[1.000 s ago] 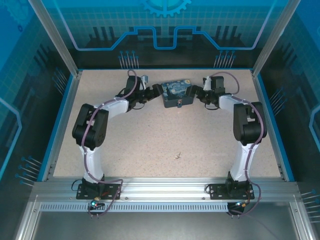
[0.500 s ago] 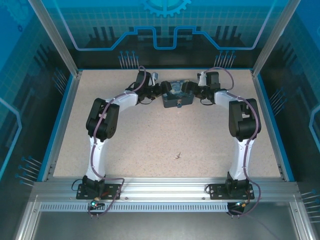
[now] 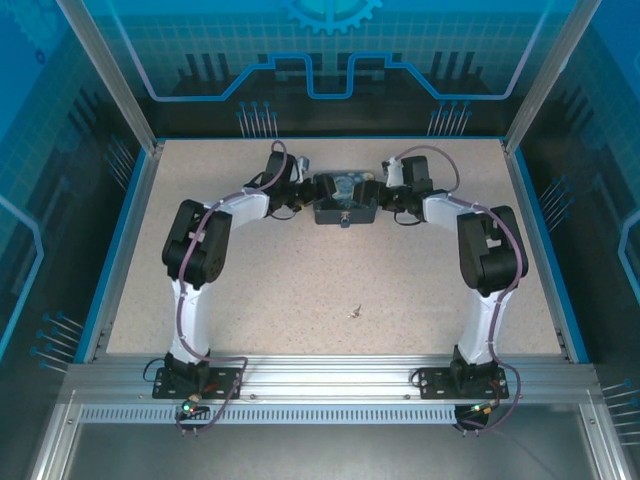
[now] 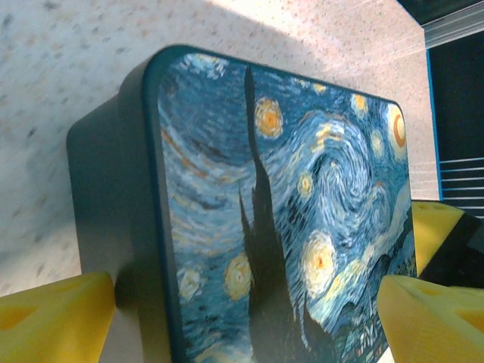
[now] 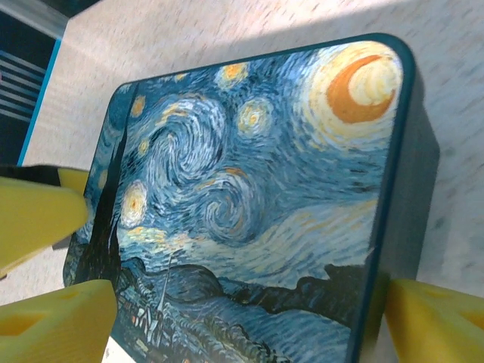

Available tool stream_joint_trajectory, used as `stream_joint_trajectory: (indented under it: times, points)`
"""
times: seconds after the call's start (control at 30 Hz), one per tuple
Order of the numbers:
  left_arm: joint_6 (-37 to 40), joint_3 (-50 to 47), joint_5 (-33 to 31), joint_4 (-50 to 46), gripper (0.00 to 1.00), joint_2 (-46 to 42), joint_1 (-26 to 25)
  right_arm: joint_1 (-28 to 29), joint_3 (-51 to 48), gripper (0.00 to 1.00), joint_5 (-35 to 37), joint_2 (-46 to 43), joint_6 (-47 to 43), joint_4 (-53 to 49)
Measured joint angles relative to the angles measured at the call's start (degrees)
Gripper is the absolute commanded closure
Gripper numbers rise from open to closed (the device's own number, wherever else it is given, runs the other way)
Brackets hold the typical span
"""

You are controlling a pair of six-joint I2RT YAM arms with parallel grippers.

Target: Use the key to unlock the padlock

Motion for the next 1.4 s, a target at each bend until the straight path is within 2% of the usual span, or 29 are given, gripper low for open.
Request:
stream_joint_trajectory:
  times: [0.33, 0.57, 0.77, 0.97, 1.03, 1.23, 1.4]
  points:
    - [0.9, -17.0, -3.1, -0.6, 0.09, -13.5, 0.2, 9.2, -14.3, 0.07, 2.2, -11.8, 1.2, 0.3]
    - [1.1, -21.2, -5.6, -1.2, 0.04, -18.4, 0.2, 15.7, -22.1, 0.06, 3.2, -18.3, 3.8, 1.4]
    - [2.1, -22.3, -7.6, -2.9, 0.01, -22.6, -0.4, 17.4, -24.3, 0.02, 4.4, -20.7, 4.1, 0.7]
    - [2.6, -23.2, -8.3, -5.8, 0.01, -27.9, 1.3, 17.2, -24.2, 0.0, 9.9, -28.1, 2.1, -6.7]
    - [3.5, -23.4, -9.2, -6.8, 0.01, -29.3, 2.6, 17.0, -24.0, 0.02, 12.1, -30.3, 1.5, -9.9]
    - [6.1, -27.7, -12.7, -9.2, 0.01, -40.6, 4.6, 17.7, -23.4, 0.18, 17.0, -37.6, 3.5, -22.6]
    - [8.2, -29.1, -14.1, -10.0, 0.01, -50.7, 4.6, 25.5, -23.7, 0.29, 22.1, -39.2, 10.6, -31.8]
